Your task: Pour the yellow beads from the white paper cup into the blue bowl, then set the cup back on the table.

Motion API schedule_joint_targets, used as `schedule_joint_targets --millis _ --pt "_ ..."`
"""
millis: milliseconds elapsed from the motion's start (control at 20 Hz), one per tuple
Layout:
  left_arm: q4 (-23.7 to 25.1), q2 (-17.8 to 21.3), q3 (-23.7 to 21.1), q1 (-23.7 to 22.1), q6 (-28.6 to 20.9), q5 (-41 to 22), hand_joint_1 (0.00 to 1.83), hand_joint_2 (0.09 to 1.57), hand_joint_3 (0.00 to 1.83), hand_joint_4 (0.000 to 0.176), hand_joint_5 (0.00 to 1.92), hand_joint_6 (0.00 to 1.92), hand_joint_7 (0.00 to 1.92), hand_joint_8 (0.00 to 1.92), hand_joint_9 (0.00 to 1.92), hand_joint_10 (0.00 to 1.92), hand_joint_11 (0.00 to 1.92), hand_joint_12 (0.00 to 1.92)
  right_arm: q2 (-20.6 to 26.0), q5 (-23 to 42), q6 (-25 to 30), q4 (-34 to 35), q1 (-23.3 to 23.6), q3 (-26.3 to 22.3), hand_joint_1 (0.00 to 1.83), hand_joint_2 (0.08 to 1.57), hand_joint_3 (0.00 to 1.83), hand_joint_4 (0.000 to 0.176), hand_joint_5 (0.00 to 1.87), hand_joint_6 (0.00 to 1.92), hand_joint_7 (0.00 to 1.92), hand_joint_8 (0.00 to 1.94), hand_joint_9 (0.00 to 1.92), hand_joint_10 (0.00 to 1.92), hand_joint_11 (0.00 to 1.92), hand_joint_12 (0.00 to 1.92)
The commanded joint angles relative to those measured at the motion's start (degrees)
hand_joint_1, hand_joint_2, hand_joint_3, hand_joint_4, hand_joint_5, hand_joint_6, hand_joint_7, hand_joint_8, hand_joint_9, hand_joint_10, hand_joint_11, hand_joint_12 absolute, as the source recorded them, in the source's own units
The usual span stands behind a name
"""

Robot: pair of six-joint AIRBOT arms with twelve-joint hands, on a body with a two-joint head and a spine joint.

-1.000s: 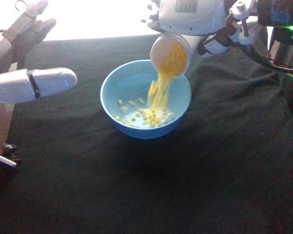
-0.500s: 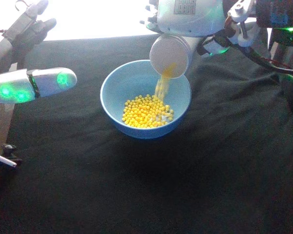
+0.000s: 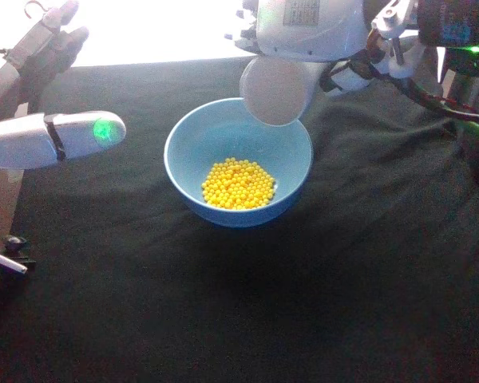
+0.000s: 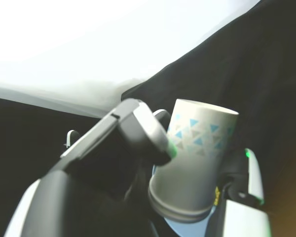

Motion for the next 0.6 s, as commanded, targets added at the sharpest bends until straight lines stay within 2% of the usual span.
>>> schedule_joint_targets --millis 0,50,100,150,200,300,350,400,450,500,550 --pt "-0.5 -0.3 0.4 -0.4 -0.7 -6.9 0.73 0.67 0.00 0.056 0.00 0.00 0.24 0.01 0.19 0.00 0.17 0.00 0.0 -1.4 -0.8 0.0 1.3 -0.4 1.24 1.24 0.00 0.000 0.61 0.32 0.95 1.66 1.23 1.92 1.37 1.92" --pt "-0.5 -0.3 0.4 -0.4 -0.8 -6.9 0.73 0.67 0.00 0.054 0.00 0.00 0.24 0.01 0.19 0.00 0.17 0.01 0.0 -1.4 -0.8 0.3 1.3 -0.4 1.32 1.18 0.00 0.000 0.78 0.18 0.91 1.32 1.23 1.92 1.33 1.92" --pt "-0.5 -0.3 0.4 -0.4 -0.8 -6.9 0.73 0.67 0.00 0.055 0.00 0.00 0.25 0.01 0.19 0.00 0.17 0.01 0.0 -1.4 -0.8 1.7 1.3 -0.4 1.18 1.16 0.00 0.000 0.87 0.91 1.14 1.52 1.36 1.92 1.45 1.92" --pt "-0.5 -0.3 0.4 -0.4 -0.8 -6.9 0.74 0.67 0.00 0.051 0.00 0.00 0.24 0.01 0.18 0.00 0.16 0.00 0.4 -1.5 -0.8 2.8 1.3 -0.3 1.09 1.21 0.00 0.000 0.79 1.21 1.16 1.66 1.39 1.92 1.48 1.92" --pt "-0.5 -0.3 0.4 -0.4 -0.8 -6.9 0.73 0.67 0.00 0.057 0.00 0.00 0.26 0.02 0.20 0.01 0.17 0.01 0.6 -1.4 -0.8 3.7 1.3 -0.3 1.08 1.22 0.00 0.000 0.77 1.30 1.10 1.88 1.33 1.92 1.41 1.92" --pt "-0.6 -0.4 0.4 -0.4 -0.8 -7.0 0.72 0.69 0.01 0.053 0.00 0.00 0.26 0.01 0.20 0.00 0.17 0.00 0.9 -1.4 -0.8 4.5 1.3 -0.3 1.11 1.15 0.00 0.000 0.92 1.12 1.16 1.94 1.30 1.92 1.32 1.92" --pt "-0.6 -0.4 0.4 -0.4 -0.8 -7.0 0.73 0.69 0.01 0.065 0.00 0.00 0.24 0.00 0.20 0.00 0.17 0.01 1.4 -1.4 -0.8 5.7 1.3 -0.3 1.11 1.16 0.00 0.000 0.89 1.19 1.19 1.94 1.35 1.92 1.40 1.92" --pt "-0.6 -0.4 0.5 -0.4 -0.8 -7.0 0.74 0.69 0.01 0.067 0.00 0.00 0.24 0.00 0.20 0.00 0.17 0.00 1.5 -1.4 -0.8 6.3 1.3 -0.2 1.07 1.18 0.00 0.000 0.88 1.46 1.20 1.94 1.38 1.92 1.46 1.92" --pt "-0.6 -0.4 0.5 -0.4 -0.9 -7.0 0.74 0.70 0.01 0.053 0.00 0.00 0.23 0.00 0.18 0.00 0.16 0.00 2.0 -1.3 -0.8 8.4 1.3 0.1 1.07 1.20 0.00 0.000 0.82 1.55 1.19 1.94 1.41 1.92 1.51 1.92" --pt "-0.6 -0.5 0.5 -0.4 -0.9 -7.0 0.76 0.70 0.01 0.052 0.00 0.00 0.25 0.01 0.16 0.00 0.15 0.00 2.3 -0.9 -0.8 9.6 1.3 0.3 1.10 1.21 0.00 0.000 0.81 1.33 1.14 1.94 1.38 1.92 1.50 1.92" --pt "-0.6 -0.5 0.6 -0.4 -0.9 -7.0 0.76 0.71 0.01 0.052 0.00 0.00 0.24 0.00 0.16 0.00 0.15 0.00 2.7 -0.3 -0.8 11.9 1.3 0.8 1.10 1.21 0.00 0.000 0.79 1.33 1.07 1.94 1.33 1.92 1.46 1.92"
